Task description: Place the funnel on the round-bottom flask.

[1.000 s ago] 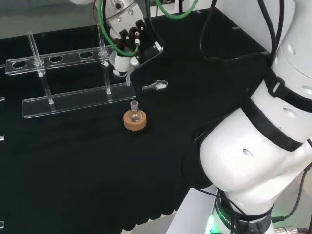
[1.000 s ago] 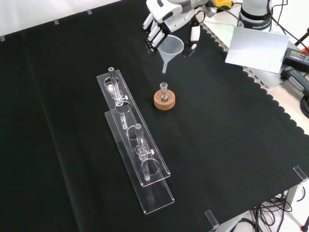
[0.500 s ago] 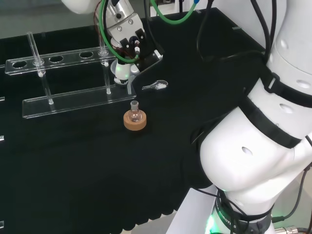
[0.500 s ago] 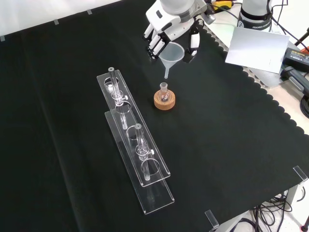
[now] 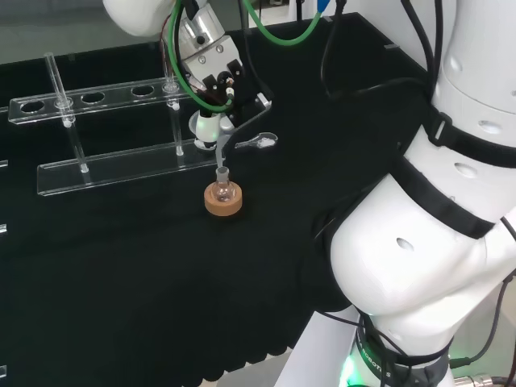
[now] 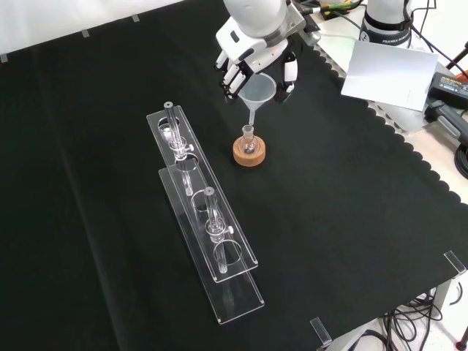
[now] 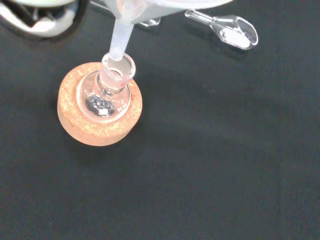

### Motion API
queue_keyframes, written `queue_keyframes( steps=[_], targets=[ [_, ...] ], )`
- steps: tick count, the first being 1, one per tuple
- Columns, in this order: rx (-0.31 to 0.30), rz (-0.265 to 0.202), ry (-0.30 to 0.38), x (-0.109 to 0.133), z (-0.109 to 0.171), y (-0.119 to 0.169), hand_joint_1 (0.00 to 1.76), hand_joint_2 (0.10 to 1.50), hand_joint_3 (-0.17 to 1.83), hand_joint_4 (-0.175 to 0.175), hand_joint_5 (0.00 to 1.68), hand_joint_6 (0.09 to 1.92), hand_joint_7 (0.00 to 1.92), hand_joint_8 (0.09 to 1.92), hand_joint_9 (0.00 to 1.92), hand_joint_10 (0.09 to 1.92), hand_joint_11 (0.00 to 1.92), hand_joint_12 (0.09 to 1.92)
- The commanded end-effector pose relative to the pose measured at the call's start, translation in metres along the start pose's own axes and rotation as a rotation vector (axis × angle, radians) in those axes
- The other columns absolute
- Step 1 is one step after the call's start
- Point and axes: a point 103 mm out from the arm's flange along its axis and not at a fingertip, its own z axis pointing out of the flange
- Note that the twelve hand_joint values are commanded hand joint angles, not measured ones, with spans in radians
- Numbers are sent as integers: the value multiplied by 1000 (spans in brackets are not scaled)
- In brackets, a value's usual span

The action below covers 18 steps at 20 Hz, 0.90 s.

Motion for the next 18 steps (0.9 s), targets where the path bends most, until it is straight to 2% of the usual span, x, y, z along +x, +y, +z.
queue_keyframes(
  steps=[1,18],
  targets=[
    [16,-12,11,-1,10,13,924,669,625,12,651,496,731,680,1106,427,620,1275],
    [37,-27,10,4,20,22,918,672,628,12,654,512,730,682,1106,429,618,1278]
  ],
)
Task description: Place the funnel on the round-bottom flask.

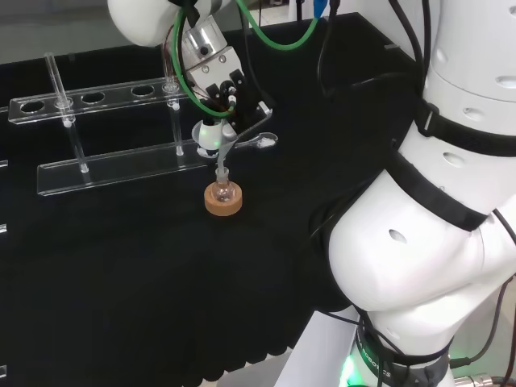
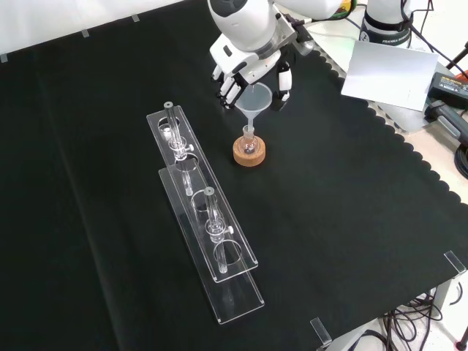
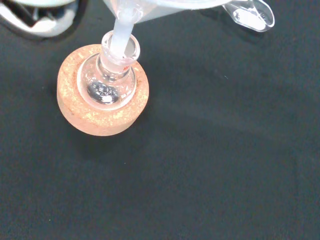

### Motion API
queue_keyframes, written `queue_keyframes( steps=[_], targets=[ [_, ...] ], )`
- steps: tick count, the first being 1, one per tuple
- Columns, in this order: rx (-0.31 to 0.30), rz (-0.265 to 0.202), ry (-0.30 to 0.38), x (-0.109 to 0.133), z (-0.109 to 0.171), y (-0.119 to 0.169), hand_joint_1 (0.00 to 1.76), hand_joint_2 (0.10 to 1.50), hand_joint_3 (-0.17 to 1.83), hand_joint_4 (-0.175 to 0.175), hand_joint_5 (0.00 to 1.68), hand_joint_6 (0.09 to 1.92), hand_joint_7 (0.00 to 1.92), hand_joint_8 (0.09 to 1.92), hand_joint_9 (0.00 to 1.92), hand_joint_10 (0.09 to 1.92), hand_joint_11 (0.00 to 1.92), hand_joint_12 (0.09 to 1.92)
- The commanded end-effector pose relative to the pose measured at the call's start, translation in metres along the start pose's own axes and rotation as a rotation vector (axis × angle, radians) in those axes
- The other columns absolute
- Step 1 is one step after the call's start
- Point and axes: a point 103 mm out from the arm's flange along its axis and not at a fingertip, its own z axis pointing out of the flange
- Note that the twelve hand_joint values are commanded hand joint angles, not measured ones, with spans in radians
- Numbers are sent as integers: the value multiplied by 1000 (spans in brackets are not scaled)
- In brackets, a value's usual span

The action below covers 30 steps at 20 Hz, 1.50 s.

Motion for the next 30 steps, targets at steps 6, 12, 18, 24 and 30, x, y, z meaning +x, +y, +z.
queue_keyframes(
  steps=[6,12,18,24,30],
  targets=[
    [11,-4,-10,2,6,6,916,673,629,12,653,517,729,683,1105,430,618,1278],
    [18,-9,0,6,12,10,915,674,629,11,652,521,728,684,1105,431,618,1278],
    [29,-11,1,8,19,16,914,674,629,11,650,523,726,684,1101,431,618,1277],
    [41,-14,5,7,24,20,914,674,629,11,647,525,725,685,1100,433,619,1277],
    [46,-19,10,6,24,20,907,670,628,7,619,515,709,682,1083,429,618,1276]
  ],
)
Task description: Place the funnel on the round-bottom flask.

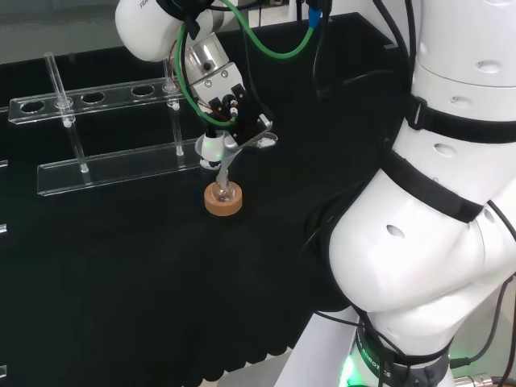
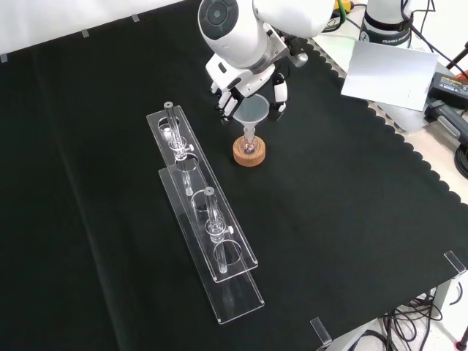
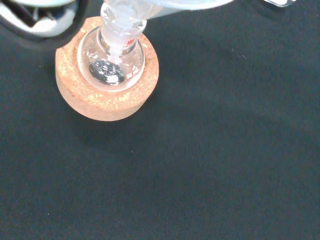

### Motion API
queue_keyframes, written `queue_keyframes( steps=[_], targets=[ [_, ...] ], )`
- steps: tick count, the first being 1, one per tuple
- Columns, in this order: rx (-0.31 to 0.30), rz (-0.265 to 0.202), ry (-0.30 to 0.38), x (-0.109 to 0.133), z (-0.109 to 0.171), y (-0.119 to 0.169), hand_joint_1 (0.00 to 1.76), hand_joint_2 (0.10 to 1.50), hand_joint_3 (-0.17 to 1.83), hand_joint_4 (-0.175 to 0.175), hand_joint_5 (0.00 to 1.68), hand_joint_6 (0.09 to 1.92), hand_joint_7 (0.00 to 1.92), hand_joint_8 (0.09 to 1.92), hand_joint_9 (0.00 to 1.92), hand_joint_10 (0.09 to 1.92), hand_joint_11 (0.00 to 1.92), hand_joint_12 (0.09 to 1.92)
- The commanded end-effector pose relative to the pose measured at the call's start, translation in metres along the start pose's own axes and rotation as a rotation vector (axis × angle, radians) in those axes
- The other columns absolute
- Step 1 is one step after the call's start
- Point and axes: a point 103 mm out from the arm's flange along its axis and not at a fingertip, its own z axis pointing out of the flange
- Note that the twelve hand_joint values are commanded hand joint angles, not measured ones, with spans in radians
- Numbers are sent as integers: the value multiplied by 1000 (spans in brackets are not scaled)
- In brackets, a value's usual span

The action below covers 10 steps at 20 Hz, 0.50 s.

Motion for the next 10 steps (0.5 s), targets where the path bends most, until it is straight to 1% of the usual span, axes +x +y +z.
queue_keyframes(
  steps=[1,5,10],
  targets=[
    [6,-6,5,0,1,0,902,666,627,4,600,508,699,680,1076,428,617,1275],
    [39,-9,7,2,2,0,886,641,627,-6,519,469,648,699,1029,442,590,1286],
    [61,-10,10,2,3,0,876,604,631,-14,448,392,566,731,948,487,537,1318]
  ],
)
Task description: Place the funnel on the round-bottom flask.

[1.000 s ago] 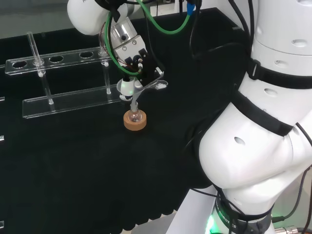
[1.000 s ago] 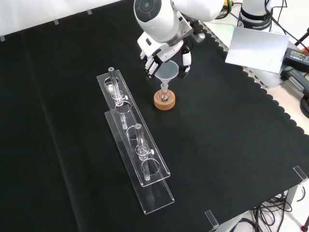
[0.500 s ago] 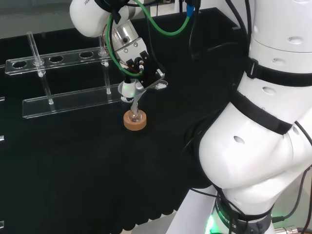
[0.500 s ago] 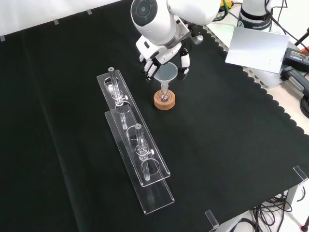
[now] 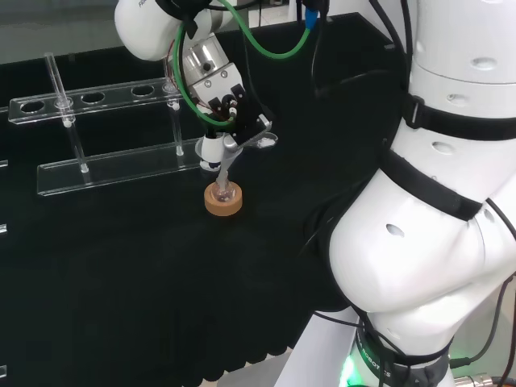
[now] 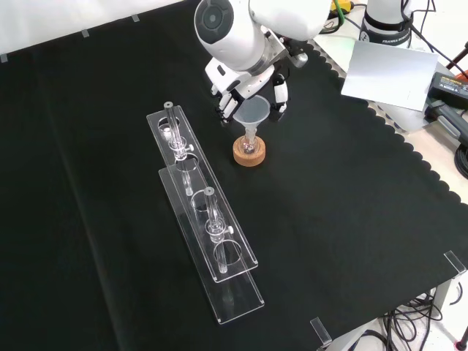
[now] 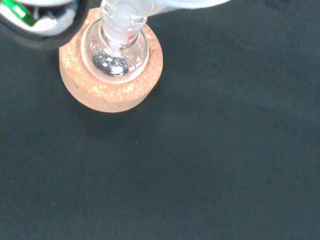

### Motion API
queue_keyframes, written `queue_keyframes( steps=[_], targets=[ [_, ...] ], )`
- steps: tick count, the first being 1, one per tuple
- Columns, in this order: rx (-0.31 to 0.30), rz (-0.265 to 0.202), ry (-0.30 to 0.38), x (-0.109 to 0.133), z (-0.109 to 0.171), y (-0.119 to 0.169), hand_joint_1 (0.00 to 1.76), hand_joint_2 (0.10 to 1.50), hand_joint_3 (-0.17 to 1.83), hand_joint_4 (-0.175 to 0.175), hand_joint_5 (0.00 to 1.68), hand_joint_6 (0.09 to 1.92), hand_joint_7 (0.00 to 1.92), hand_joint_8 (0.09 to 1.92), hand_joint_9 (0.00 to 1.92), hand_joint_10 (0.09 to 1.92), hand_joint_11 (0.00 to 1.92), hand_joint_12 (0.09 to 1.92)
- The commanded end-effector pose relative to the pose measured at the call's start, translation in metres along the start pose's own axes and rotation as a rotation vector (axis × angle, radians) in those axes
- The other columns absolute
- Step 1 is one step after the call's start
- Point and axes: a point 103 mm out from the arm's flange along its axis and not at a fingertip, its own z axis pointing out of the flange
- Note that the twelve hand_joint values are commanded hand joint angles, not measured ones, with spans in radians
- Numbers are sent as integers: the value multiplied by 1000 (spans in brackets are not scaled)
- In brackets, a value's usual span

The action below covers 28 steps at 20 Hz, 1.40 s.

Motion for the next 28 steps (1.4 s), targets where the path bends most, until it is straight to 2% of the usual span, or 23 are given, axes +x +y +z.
queue_keyframes(
  steps=[1,11,20,24,25,28],
  targets=[
    [25,-1,5,0,1,-1,874,602,631,-15,444,387,558,730,941,489,534,1319],
    [6,14,-2,-3,-2,-3,846,591,608,-23,393,234,367,737,750,557,444,1379],
    [16,10,2,-3,1,-3,838,597,594,-24,404,181,342,739,711,581,425,1386],
    [43,0,5,-3,3,-5,830,601,577,-25,389,124,224,727,567,615,348,1426],
    [49,-2,4,-3,3,-5,822,601,569,-28,349,89,139,709,463,636,291,1450],
    [77,-6,-3,-3,2,-6,768,598,517,-34,203,87,18,329,147,744,106,1536]
  ],
)
